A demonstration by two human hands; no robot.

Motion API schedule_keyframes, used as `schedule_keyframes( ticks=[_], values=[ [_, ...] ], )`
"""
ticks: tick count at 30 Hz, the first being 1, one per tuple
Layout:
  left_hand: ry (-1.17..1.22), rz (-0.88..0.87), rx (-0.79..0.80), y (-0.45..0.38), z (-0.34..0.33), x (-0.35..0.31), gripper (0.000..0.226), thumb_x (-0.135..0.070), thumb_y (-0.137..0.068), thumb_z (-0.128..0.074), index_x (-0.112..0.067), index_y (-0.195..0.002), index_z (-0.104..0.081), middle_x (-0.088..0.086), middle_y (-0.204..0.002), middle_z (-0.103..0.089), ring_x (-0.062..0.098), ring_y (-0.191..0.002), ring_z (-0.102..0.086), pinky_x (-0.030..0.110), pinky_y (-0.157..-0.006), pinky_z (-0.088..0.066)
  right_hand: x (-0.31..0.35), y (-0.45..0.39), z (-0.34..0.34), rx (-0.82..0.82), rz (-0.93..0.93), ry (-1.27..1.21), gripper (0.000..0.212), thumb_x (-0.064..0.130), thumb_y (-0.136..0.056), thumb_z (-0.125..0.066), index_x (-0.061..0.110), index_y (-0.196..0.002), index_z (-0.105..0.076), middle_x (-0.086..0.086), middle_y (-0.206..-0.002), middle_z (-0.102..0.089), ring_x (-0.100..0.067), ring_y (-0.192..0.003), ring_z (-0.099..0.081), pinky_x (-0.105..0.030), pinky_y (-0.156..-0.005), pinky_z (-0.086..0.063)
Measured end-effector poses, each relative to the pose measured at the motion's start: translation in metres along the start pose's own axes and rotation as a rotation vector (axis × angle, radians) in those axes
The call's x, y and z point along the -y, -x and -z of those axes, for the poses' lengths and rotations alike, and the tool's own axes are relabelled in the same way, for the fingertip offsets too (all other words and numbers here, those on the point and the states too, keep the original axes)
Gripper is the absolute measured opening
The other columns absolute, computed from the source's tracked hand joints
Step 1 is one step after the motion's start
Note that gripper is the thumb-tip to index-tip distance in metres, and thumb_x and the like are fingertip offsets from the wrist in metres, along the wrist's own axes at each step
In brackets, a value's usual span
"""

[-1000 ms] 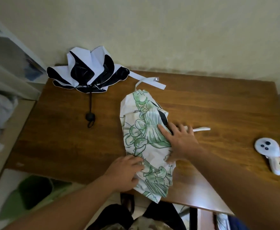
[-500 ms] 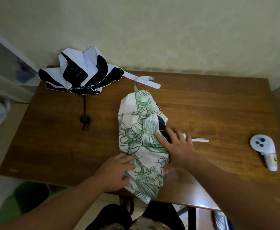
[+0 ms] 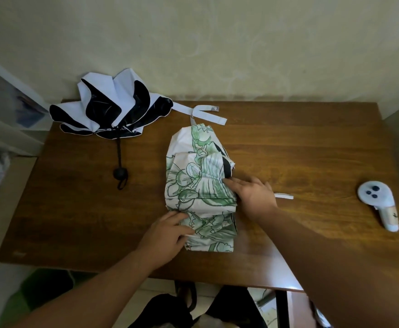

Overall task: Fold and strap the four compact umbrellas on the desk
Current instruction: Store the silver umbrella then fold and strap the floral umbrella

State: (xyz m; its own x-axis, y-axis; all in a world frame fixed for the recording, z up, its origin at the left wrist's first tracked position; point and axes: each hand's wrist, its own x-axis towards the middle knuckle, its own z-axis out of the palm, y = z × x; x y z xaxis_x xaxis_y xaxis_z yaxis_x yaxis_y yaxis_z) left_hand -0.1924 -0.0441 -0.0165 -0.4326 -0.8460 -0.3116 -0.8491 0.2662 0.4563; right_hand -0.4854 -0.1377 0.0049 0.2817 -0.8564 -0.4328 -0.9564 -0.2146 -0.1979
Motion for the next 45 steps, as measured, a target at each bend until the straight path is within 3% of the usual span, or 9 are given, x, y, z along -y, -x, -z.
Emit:
schedule_keyframes(
  ticks=[7, 12, 16, 20, 27, 31, 37, 41, 45],
  values=[
    [-0.051, -0.115, 0.033, 0.007, -0.011, 0.018, 0.018, -0.03, -0.088, -0.079, -0.041, -0.102, -0.081, -0.011, -0.139, -0.064, 0.022, -0.133, -0.053, 0.049, -0.102, -0.052, 0.005, 0.008, -0.012, -0.022, -0.034, 0.034, 0.085, 0.018, -0.104, -0.05, 0.056, -0.155, 0.005, 0.015, -0.17, -0.018, -0.031, -0.151, -0.021, -0.061, -0.117, -0.025],
    [-0.258, -0.115, 0.074, 0.023, 0.012, 0.001, 0.021, -0.046, -0.082, -0.061, -0.046, -0.097, -0.077, -0.024, -0.133, -0.061, 0.012, -0.126, -0.049, 0.04, -0.101, -0.03, 0.005, 0.006, -0.009, -0.013, -0.042, 0.003, 0.074, 0.028, -0.107, -0.048, 0.06, -0.154, -0.002, 0.013, -0.17, -0.022, -0.032, -0.15, -0.021, -0.059, -0.116, -0.029],
    [-0.239, -0.064, 0.071, -0.007, 0.025, -0.042, 0.039, -0.04, -0.094, -0.045, -0.044, -0.134, -0.044, -0.011, -0.106, -0.064, 0.017, -0.107, -0.056, 0.04, -0.099, -0.034, 0.006, 0.004, -0.001, 0.027, -0.037, 0.018, 0.072, 0.023, -0.108, -0.045, 0.059, -0.156, -0.005, 0.012, -0.17, -0.021, -0.033, -0.149, -0.021, -0.056, -0.112, -0.039],
    [-0.302, -0.19, -0.008, -0.038, 0.006, -0.055, 0.064, -0.011, -0.088, -0.067, -0.034, -0.145, -0.049, 0.0, -0.124, -0.051, 0.023, -0.117, -0.047, 0.043, -0.099, -0.047, 0.006, 0.002, 0.0, 0.027, -0.024, 0.05, 0.079, 0.022, -0.107, -0.051, 0.06, -0.156, -0.002, 0.015, -0.17, -0.02, -0.03, -0.148, -0.022, -0.052, -0.107, -0.046],
    [-0.399, -0.248, 0.051, -0.036, -0.011, -0.045, 0.07, -0.042, -0.085, -0.077, -0.033, -0.148, -0.047, 0.003, -0.161, -0.033, 0.03, -0.144, -0.032, 0.053, -0.117, -0.034, -0.004, 0.003, -0.006, -0.02, 0.048, -0.003, 0.08, 0.013, -0.101, -0.053, 0.052, -0.159, -0.015, 0.007, -0.172, -0.018, -0.035, -0.151, -0.02, -0.058, -0.117, -0.035],
    [-0.206, -0.176, 0.072, -0.041, 0.003, -0.049, 0.062, -0.043, -0.1, -0.059, -0.04, -0.155, -0.032, -0.009, -0.159, -0.035, 0.02, -0.144, -0.032, 0.043, -0.118, -0.032, -0.002, 0.051, -0.026, -0.558, -0.117, -0.228, 0.052, 0.002, -0.079, -0.057, 0.02, -0.127, -0.067, -0.01, -0.135, -0.061, -0.041, -0.117, -0.052, -0.052, -0.096, -0.05],
    [-0.388, -0.191, 0.31, -0.048, 0.021, -0.056, 0.097, -0.088, -0.07, -0.057, -0.024, -0.141, -0.042, 0.002, -0.157, -0.025, 0.029, -0.143, -0.025, 0.051, -0.118, -0.03, 0.041, 0.124, -0.086, -0.164, -0.34, -0.668, 0.039, 0.028, -0.082, -0.074, 0.028, -0.12, -0.07, 0.005, -0.114, -0.068, -0.017, -0.101, -0.064, -0.018, -0.083, -0.044],
    [-0.589, -0.295, 0.331, -0.037, 0.015, -0.06, 0.076, -0.06, -0.074, -0.071, -0.016, -0.133, -0.051, 0.015, -0.162, -0.013, 0.041, -0.147, -0.016, 0.059, -0.119, -0.026, 0.059, 0.124, -0.09, -0.135, -0.462, -0.948, 0.025, 0.017, -0.083, -0.074, 0.032, -0.101, -0.065, 0.011, -0.084, -0.066, 0.0, -0.075, -0.059, -0.011, -0.065, -0.042],
    [-0.29, -0.203, 0.36, -0.041, 0.037, -0.063, 0.035, -0.033, -0.1, -0.051, -0.021, -0.131, -0.061, 0.008, -0.169, -0.022, 0.034, -0.154, -0.019, 0.048, -0.124, -0.025, 0.057, 0.112, -0.079, -0.156, -0.699, -1.431, 0.015, 0.013, -0.093, -0.067, 0.019, -0.08, -0.069, 0.004, -0.062, -0.061, -0.016, -0.058, -0.054, -0.026, -0.052, -0.041]
  ],
)
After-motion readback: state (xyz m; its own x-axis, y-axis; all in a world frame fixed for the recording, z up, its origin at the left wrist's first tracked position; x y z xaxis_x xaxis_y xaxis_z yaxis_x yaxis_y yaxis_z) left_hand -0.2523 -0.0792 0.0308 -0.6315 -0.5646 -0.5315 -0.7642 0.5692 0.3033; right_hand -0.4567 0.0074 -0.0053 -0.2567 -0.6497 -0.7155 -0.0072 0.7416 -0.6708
